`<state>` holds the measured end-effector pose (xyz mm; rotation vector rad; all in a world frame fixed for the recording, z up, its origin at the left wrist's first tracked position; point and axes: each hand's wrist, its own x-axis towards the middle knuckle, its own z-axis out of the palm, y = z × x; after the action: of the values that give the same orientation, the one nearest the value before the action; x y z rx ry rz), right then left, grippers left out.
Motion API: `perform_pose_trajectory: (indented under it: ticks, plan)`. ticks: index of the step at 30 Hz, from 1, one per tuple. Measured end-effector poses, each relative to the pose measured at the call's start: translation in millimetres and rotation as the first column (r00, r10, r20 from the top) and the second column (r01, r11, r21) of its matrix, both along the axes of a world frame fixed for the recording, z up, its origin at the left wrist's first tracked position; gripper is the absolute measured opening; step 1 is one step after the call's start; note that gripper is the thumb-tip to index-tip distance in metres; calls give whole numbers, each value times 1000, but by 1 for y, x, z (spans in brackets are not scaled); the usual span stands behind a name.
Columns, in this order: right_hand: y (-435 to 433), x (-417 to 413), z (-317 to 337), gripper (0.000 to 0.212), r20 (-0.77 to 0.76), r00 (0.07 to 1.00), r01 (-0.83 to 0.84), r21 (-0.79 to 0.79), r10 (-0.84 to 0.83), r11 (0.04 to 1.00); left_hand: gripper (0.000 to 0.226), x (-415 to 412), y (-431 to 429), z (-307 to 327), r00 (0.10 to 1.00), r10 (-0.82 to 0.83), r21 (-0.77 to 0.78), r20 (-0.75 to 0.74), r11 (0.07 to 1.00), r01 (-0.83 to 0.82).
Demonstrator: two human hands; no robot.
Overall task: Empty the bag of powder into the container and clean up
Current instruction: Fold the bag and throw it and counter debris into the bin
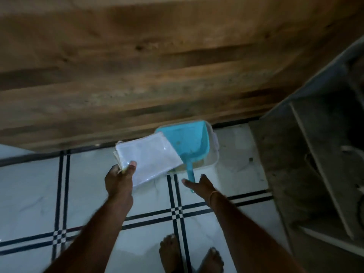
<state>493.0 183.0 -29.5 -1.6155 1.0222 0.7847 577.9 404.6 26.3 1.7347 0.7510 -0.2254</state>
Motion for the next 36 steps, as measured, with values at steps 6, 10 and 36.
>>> perform_pose_trajectory:
  ticks: [6,10,36]
  plan:
    - [10,16,-92,62,103,967,227,60,-232,972,36,11,-6,-66,998,47,-56,-34,997,-49]
    - [11,-4,-86,15,269,910,335,-29,-315,942,27,15,-18,-69,997,62,-76,-38,995,-64]
    - [-74,-116,-58,18,451,786,567,-254,-423,783,53,45,-145,-133,882,-362,52,-300,917,394]
